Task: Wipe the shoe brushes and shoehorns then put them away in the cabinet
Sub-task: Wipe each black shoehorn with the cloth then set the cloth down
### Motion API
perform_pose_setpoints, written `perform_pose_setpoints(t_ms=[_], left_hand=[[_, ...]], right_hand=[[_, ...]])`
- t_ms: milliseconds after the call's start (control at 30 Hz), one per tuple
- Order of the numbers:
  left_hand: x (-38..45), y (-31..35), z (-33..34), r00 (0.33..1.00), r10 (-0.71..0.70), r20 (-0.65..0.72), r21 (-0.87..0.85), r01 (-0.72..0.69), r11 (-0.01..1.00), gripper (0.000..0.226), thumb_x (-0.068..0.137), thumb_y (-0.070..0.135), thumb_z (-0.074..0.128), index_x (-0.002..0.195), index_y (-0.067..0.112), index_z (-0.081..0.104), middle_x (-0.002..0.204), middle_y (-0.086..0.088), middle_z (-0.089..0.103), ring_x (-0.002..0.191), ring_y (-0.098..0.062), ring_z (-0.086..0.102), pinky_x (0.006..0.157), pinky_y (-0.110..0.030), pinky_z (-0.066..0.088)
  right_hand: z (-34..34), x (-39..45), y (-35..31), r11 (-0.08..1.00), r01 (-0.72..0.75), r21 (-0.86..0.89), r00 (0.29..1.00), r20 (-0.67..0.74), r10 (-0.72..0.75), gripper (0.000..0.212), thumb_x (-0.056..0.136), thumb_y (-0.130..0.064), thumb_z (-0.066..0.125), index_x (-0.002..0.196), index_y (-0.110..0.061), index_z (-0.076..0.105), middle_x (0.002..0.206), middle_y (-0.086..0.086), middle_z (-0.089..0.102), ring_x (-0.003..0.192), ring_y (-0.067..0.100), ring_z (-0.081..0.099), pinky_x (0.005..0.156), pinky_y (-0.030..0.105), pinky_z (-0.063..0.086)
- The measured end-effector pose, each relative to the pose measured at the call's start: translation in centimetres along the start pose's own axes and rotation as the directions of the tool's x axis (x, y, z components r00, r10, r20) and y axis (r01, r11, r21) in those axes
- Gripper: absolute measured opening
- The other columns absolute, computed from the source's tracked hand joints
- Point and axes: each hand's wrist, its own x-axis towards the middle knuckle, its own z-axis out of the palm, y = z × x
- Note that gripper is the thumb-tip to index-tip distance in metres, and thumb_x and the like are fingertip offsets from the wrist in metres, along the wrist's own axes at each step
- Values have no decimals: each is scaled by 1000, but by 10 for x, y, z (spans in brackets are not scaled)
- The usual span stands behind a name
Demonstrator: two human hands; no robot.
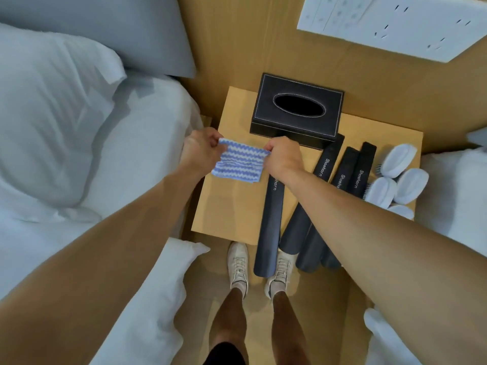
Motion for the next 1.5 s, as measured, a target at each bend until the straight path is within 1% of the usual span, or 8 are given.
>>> perform_pose_setpoints(t_ms=[167, 233, 367, 467, 567, 733, 967, 1500], left_hand=[[32, -12, 16, 997, 13, -80, 120, -3, 993, 15, 87, 13, 63, 102, 14, 61, 90, -6, 66, 79, -20, 64, 67, -35, 53], [25, -17, 20, 983, 161, -94, 308, -125, 943, 22, 86, 13, 64, 108, 15, 61, 102, -6, 64, 83, -19, 60, 73, -33, 53], [7, -31, 32, 909, 399, 119, 600, -386, 701, 45, 89, 27, 68, 131, 17, 55, 139, -8, 51, 125, -27, 52, 103, -41, 44], [15, -41, 38, 920, 296, 258, 785, -379, 491, 68, 96, 52, 46, 153, 23, 20, 162, -4, 17, 149, -26, 16, 121, -45, 16], [16, -49, 46, 948, 200, 248, 873, -308, 378, 77, 96, 62, 32, 154, 24, -1, 164, -3, 2, 151, -27, 2, 119, -51, 0], [14, -41, 50, 969, 144, 200, 883, -242, 403, 80, 93, 64, 37, 153, 25, 1, 163, -3, 5, 150, -29, 4, 118, -56, 1], [-1, -10, 48, 951, 266, 158, 864, -264, 428, 72, 88, 58, 56, 145, 25, 28, 154, -7, 30, 142, -30, 27, 113, -53, 24], [-47, 93, 134, 878, 375, 297, 762, -455, 462, 63, 87, 54, 60, 137, 21, 40, 135, -6, 47, 122, -30, 45, 99, -44, 37]], right_hand=[[19, 8, 4, 997, 75, 1, 995, -60, -74, 46, 86, -1, 61, 130, -9, 50, 132, 14, 45, 112, 26, 54, 80, 28, 42], [29, 1, 12, 985, 160, -60, 984, -71, -164, 54, 87, -4, 61, 138, -11, 47, 145, 11, 35, 118, 26, 52, 87, 29, 46], [48, -1, 26, 916, 280, -287, 957, 2, -292, 47, 98, -19, 55, 144, -16, 48, 159, 11, 28, 139, 32, 35, 113, 41, 35], [58, 7, 28, 890, 282, -358, 955, 13, -297, 50, 101, -30, 53, 148, -22, 41, 162, 11, 23, 148, 29, 23, 120, 41, 20], [61, 14, 29, 858, 295, -420, 949, 28, -313, 58, 96, -27, 61, 148, -24, 37, 163, 11, 18, 151, 28, 17, 123, 43, 15], [55, 14, 33, 832, 332, -444, 939, 71, -337, 72, 91, -23, 67, 153, -27, 31, 165, 10, 13, 153, 28, 11, 124, 44, 13], [36, -7, 47, 875, 325, -359, 941, 26, -338, 70, 91, -12, 64, 153, -23, 34, 163, 10, 21, 149, 29, 22, 121, 39, 23], [-32, -66, 129, 962, 69, -262, 982, -153, -112, 61, 91, -17, 65, 148, -20, 42, 151, 11, 39, 138, 32, 38, 111, 42, 40]])
